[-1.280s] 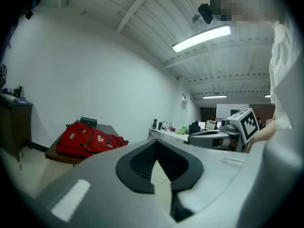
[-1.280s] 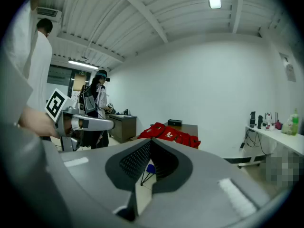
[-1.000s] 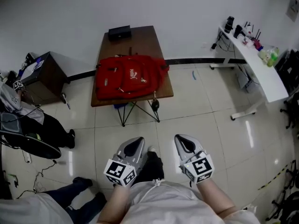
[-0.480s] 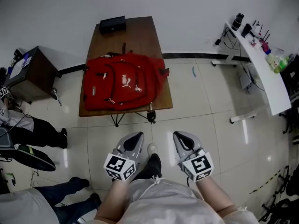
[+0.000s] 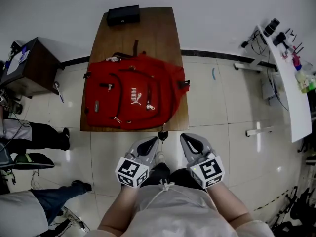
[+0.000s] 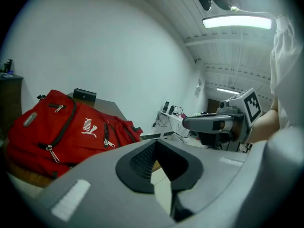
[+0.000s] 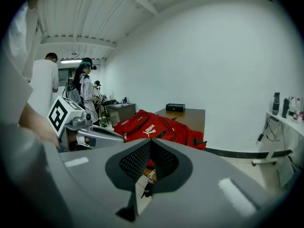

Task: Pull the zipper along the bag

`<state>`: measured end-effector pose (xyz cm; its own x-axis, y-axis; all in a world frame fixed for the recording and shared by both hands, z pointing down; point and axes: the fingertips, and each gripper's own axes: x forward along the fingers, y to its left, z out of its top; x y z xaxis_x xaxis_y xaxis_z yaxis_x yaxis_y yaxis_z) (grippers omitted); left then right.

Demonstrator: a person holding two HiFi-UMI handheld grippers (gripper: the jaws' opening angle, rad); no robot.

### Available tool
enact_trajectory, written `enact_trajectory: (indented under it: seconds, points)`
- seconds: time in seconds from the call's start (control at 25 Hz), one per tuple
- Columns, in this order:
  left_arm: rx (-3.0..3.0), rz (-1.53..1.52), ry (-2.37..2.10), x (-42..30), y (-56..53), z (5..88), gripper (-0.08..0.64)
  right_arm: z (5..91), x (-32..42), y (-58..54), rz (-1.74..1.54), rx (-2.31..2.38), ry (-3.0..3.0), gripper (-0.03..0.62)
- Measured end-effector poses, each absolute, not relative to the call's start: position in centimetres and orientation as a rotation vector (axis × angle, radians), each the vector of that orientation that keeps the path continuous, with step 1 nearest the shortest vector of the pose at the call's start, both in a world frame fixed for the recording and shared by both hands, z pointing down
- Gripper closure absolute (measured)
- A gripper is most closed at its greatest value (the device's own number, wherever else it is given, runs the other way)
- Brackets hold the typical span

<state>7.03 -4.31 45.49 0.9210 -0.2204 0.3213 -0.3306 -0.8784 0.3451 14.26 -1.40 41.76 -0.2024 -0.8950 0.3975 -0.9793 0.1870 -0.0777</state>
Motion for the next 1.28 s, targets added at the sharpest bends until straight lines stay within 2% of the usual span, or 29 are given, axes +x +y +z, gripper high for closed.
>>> enact_trajectory:
  seconds: [0.52,0.8,1.28]
  points:
    - [2.487,0.542,-0.593,9.1,-7.1,52.1,0.551,49.7,16.2,-7.7,0.722,1.482,-2.225,0.584]
    - [2.337,0.676,-0.618,11.2,-6.2,57.7,0.467,54.7,16.0,-10.3,0.789,1.252,-2.211,0.584]
    - [2.184,0.849,-0.714,12.9,-6.7,61.3,0.454,58.7,16.3,-12.2,0.815,1.043,-2.204,0.584]
